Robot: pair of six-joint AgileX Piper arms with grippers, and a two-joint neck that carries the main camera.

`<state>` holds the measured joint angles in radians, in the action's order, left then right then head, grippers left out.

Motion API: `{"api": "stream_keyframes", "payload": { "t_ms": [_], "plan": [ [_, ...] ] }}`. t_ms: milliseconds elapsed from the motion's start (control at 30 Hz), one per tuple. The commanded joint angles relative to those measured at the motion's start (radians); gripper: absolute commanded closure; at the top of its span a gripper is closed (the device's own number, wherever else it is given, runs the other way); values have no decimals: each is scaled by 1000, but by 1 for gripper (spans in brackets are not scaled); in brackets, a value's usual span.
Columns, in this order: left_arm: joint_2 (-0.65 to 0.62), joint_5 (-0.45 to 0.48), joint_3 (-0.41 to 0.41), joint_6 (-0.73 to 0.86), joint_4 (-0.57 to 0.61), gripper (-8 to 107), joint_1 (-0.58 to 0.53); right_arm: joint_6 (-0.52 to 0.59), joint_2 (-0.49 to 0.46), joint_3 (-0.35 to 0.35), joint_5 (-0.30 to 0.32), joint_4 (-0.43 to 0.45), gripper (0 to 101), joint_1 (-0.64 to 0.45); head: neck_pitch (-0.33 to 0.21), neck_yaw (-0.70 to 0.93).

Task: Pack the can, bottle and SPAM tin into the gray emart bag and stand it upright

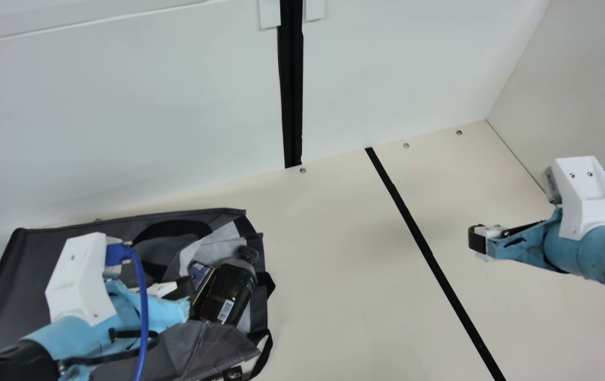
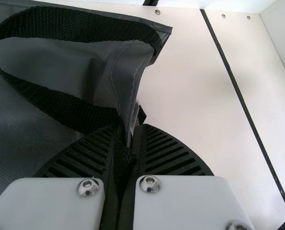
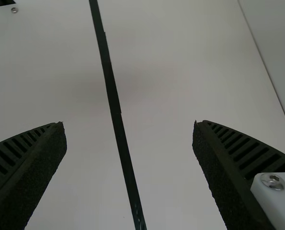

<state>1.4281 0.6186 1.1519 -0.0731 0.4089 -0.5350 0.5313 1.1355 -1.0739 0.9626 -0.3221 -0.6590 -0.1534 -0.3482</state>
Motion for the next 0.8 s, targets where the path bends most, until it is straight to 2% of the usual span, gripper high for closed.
{"api": "stream_keyframes", "payload": {
  "t_ms": [0, 333, 767],
  "plan": [
    [0, 0, 0, 0, 0, 107, 0, 27, 7, 9, -9, -28, 6, 3, -21, -1],
    [0, 0, 0, 0, 0, 107, 0, 186, 48, 68, -59, -165, 6, 32, -21, -1],
    [0, 0, 0, 0, 0, 107, 0, 372, 118, 111, -86, -339, 6, 81, -21, -1]
  ]
}}
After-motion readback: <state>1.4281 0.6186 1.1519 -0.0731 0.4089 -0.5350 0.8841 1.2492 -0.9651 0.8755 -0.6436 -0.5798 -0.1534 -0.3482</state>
